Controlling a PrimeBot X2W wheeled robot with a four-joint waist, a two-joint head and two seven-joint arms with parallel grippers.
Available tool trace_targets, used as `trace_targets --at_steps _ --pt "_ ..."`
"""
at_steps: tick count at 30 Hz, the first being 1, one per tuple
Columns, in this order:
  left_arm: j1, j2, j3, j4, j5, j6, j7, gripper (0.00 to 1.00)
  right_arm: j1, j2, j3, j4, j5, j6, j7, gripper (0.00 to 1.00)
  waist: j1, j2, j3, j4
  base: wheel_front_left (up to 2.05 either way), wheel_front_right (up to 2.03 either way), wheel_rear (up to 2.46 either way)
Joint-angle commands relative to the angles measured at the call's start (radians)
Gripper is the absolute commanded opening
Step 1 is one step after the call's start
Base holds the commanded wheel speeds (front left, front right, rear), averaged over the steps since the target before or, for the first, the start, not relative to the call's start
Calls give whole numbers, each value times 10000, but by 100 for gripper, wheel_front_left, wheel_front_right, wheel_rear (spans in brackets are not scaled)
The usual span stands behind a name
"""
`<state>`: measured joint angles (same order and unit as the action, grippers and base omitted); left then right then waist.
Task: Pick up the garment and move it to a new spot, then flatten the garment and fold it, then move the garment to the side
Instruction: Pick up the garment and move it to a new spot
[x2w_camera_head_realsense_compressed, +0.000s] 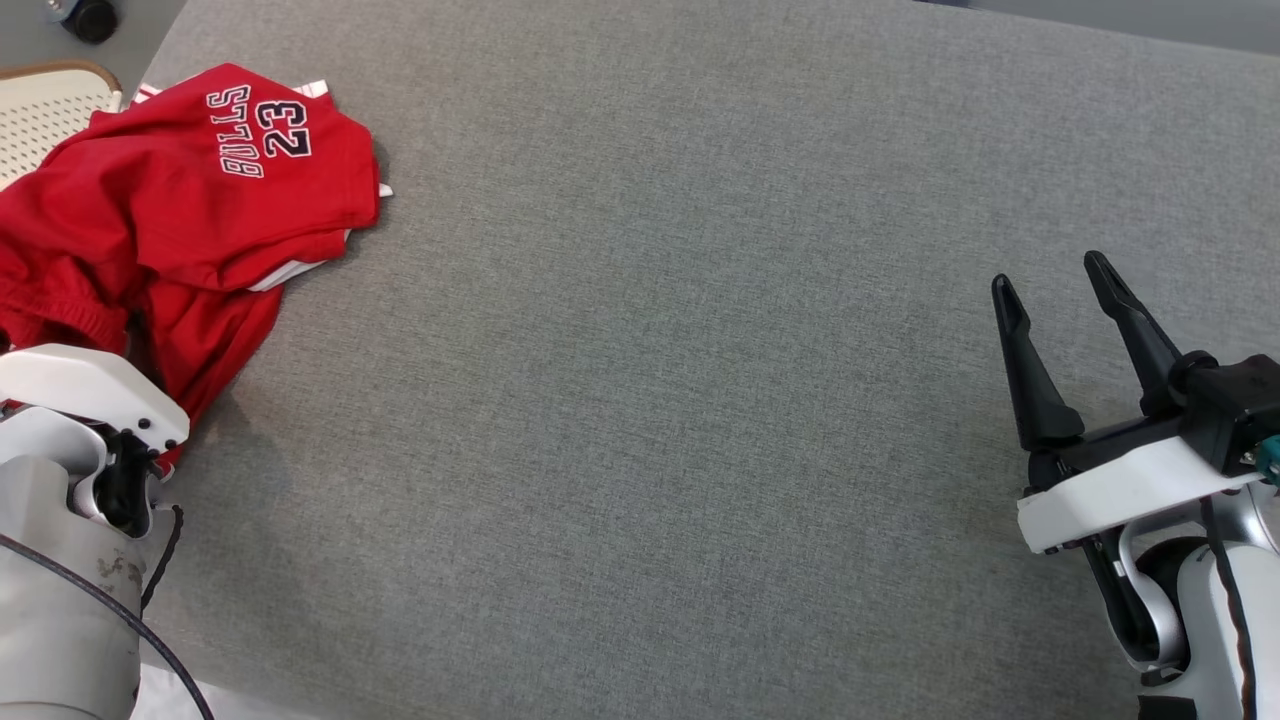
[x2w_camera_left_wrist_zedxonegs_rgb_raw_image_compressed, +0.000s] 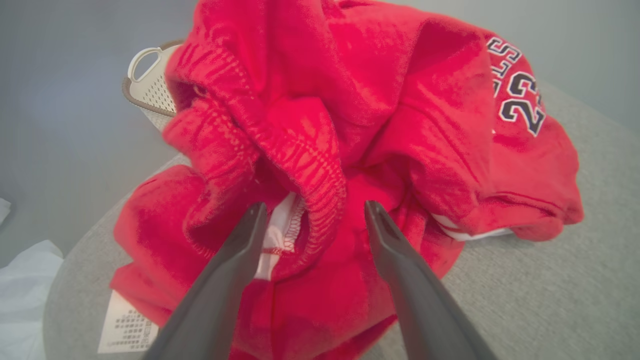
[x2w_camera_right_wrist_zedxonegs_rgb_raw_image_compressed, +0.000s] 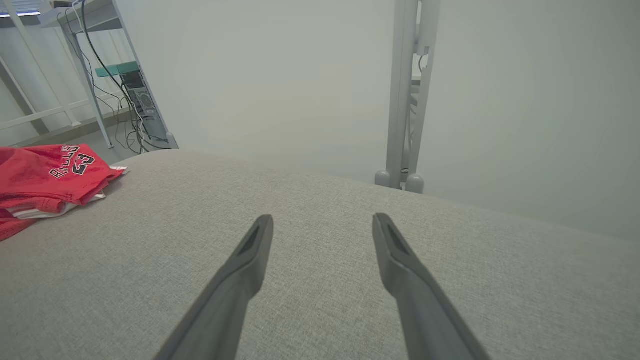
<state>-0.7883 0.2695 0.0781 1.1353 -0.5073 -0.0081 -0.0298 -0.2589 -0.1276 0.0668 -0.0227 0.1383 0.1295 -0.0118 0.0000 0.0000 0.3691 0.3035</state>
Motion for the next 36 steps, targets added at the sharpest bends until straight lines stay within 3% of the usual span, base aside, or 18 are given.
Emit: trace_targets --at_steps 1,2,3,4,11,18,28,29,36 --pt "-197 85 46 143 -116 -85 -14 97 -83 -77 -7 -6 30 23 -26 100 0 0 39 -81 0 0 0" --pt "-279 127 48 297 -133 -128 -3 56 -111 -104 6 9 46 23 -48 100 0 0 47 -109 0 0 0" --pt "-354 185 37 432 -140 -193 -24 24 -127 -123 -21 25 40 23 -69 100 0 0 50 -139 0 0 0" --pt "-454 247 55 555 -164 -203 -70 0 -139 -136 -41 25 28 23 -78 100 0 0 60 -164 0 0 0" --pt "-909 641 -125 649 139 19 -1386 0 40 -70 -208 151 48 23 -218 100 0 0 -191 -217 0 0 0" --pt "-1199 895 -498 -372 752 189 -2295 0 300 133 -398 282 46 23 -452 100 0 0 -896 -125 0 0 0" --pt "746 439 -758 -5433 1747 756 -2327 0 688 419 -585 471 121 23 -715 100 0 0 -1824 -357 0 0 0" --pt "746 439 -758 -5433 1747 756 -2327 0 688 419 -585 471 121 23 -715 100 0 0 -1824 -357 0 0 0" --pt "3085 -401 -1858 -9145 2127 1076 -1473 0 780 557 -716 470 158 23 -845 100 0 0 -1892 -851 0 0 0"
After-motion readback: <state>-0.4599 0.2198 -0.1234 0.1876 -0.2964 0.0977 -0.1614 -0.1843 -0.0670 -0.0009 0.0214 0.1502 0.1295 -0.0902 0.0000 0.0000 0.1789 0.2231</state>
